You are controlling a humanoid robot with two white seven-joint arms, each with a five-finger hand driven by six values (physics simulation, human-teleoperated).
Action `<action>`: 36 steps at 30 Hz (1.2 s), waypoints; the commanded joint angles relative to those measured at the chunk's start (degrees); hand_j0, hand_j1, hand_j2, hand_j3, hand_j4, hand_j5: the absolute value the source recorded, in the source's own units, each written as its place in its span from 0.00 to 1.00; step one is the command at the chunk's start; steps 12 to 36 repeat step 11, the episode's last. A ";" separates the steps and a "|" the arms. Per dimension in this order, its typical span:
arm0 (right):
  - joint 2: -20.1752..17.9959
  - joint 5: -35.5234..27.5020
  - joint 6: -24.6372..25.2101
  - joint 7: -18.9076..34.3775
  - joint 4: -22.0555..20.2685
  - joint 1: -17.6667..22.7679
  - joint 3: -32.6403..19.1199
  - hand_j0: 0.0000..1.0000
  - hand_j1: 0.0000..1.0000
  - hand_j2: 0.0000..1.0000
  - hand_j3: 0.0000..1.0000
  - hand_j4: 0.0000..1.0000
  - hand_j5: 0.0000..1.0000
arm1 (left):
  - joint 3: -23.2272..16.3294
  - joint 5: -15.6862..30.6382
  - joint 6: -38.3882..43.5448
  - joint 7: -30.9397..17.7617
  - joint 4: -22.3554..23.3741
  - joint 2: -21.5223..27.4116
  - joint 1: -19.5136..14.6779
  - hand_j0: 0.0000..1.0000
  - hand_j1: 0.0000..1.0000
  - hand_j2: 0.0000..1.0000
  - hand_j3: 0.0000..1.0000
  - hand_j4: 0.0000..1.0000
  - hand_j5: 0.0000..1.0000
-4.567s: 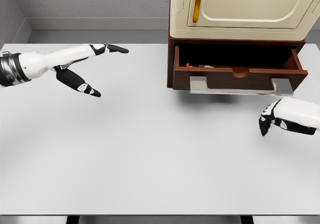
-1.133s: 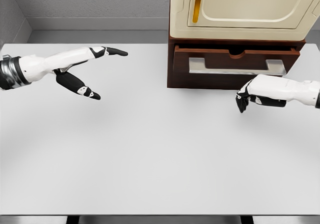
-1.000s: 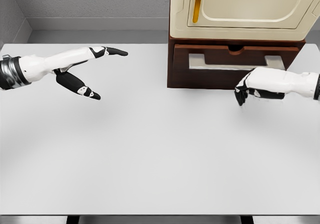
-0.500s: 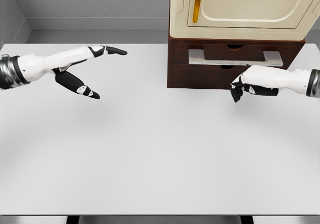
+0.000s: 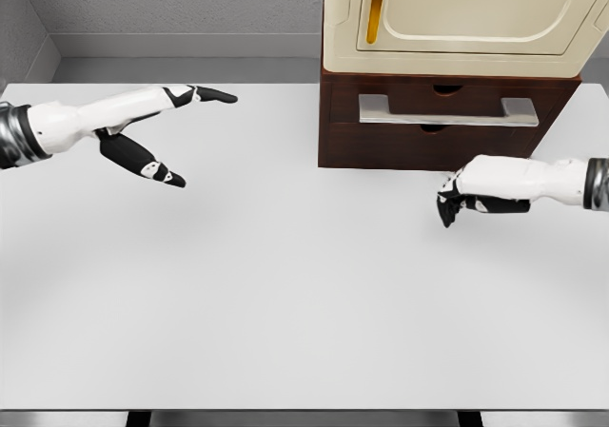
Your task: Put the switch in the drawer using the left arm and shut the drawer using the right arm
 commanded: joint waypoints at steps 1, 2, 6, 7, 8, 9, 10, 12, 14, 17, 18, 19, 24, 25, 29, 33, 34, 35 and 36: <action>-3.61 -0.36 0.17 -0.38 -4.19 0.17 0.04 1.00 1.00 1.00 1.00 1.00 1.00 | 0.04 0.50 0.15 0.02 -0.01 0.60 0.00 1.00 1.00 1.00 1.00 1.00 1.00; -6.07 -0.36 0.17 -1.34 -6.12 0.53 -0.13 1.00 1.00 1.00 1.00 1.00 1.00 | 0.04 0.32 0.15 0.02 0.07 1.73 0.17 1.00 1.00 1.00 1.00 1.00 1.00; -7.74 -0.71 0.17 -2.66 -6.48 0.26 -0.57 1.00 1.00 1.00 1.00 1.00 1.00 | 0.04 0.06 0.15 0.02 0.69 9.39 0.52 1.00 1.00 1.00 1.00 1.00 1.00; -8.62 -0.80 0.17 -2.66 -6.56 0.26 -0.92 1.00 1.00 1.00 1.00 1.00 1.00 | 0.04 0.06 0.15 0.02 0.95 10.18 0.61 1.00 1.00 1.00 1.00 1.00 1.00; -8.63 -0.80 0.17 -2.66 -6.56 0.26 -1.63 1.00 1.00 1.00 1.00 1.00 1.00 | 0.04 -0.03 0.15 0.02 0.95 10.27 0.96 1.00 1.00 1.00 1.00 1.00 1.00; -8.71 -0.89 0.17 -2.66 -6.56 0.26 -1.89 1.00 1.00 1.00 1.00 1.00 1.00 | 0.04 0.14 0.15 0.02 0.78 9.92 1.14 1.00 1.00 1.00 1.00 1.00 1.00; -8.71 -0.80 0.17 -2.66 -6.56 0.26 -1.89 1.00 1.00 1.00 1.00 1.00 1.00 | 0.04 0.23 0.15 0.02 0.60 9.39 1.23 1.00 1.00 1.00 1.00 1.00 1.00; -8.63 -0.89 0.17 -2.66 -6.56 0.26 -1.89 1.00 1.00 1.00 1.00 1.00 1.00 | 0.04 0.41 0.15 0.02 -0.10 9.30 1.23 1.00 1.00 1.00 1.00 1.00 1.00; -8.63 -0.89 0.17 -2.66 -6.56 0.26 -1.89 1.00 1.00 1.00 1.00 1.00 1.00 | 0.04 0.41 0.15 0.02 -0.10 9.30 1.23 1.00 1.00 1.00 1.00 1.00 1.00; -8.63 -0.89 0.17 -2.66 -6.56 0.26 -1.89 1.00 1.00 1.00 1.00 1.00 1.00 | 0.04 0.41 0.15 0.02 -0.10 9.30 1.23 1.00 1.00 1.00 1.00 1.00 1.00; -8.63 -0.89 0.17 -2.66 -6.56 0.26 -1.89 1.00 1.00 1.00 1.00 1.00 1.00 | 0.04 0.41 0.15 0.02 -0.10 9.30 1.23 1.00 1.00 1.00 1.00 1.00 1.00; -8.63 -0.89 0.17 -2.66 -6.56 0.26 -1.89 1.00 1.00 1.00 1.00 1.00 1.00 | 0.04 0.41 0.15 0.02 -0.10 9.30 1.23 1.00 1.00 1.00 1.00 1.00 1.00; -8.63 -0.89 0.17 -2.66 -6.56 0.26 -1.89 1.00 1.00 1.00 1.00 1.00 1.00 | 0.04 0.41 0.15 0.02 -0.10 9.30 1.23 1.00 1.00 1.00 1.00 1.00 1.00; -8.63 -0.89 0.17 -2.66 -6.56 0.26 -1.89 1.00 1.00 1.00 1.00 1.00 1.00 | 0.04 0.41 0.15 0.02 -0.10 9.30 1.23 1.00 1.00 1.00 1.00 1.00 1.00; -8.63 -0.89 0.17 -2.66 -6.56 0.26 -1.89 1.00 1.00 1.00 1.00 1.00 1.00 | 0.04 0.41 0.15 0.02 -0.10 9.30 1.23 1.00 1.00 1.00 1.00 1.00 1.00; -8.63 -0.89 0.17 -2.66 -6.56 0.26 -1.89 1.00 1.00 1.00 1.00 1.00 1.00 | 0.04 0.41 0.15 0.02 -0.10 9.30 1.23 1.00 1.00 1.00 1.00 1.00 1.00; -8.63 -0.89 0.17 -2.66 -6.56 0.26 -1.89 1.00 1.00 1.00 1.00 1.00 1.00 | 0.04 0.41 0.15 0.02 -0.10 9.30 1.23 1.00 1.00 1.00 1.00 1.00 1.00; -8.63 -0.89 0.17 -2.66 -6.56 0.26 -1.89 1.00 1.00 1.00 1.00 1.00 1.00 | 0.04 0.41 0.15 0.02 -0.10 9.30 1.23 1.00 1.00 1.00 1.00 1.00 1.00; -8.63 -0.89 0.17 -2.66 -6.56 0.26 -1.89 1.00 1.00 1.00 1.00 1.00 1.00 | 0.04 0.41 0.15 0.02 -0.10 9.30 1.23 1.00 1.00 1.00 1.00 1.00 1.00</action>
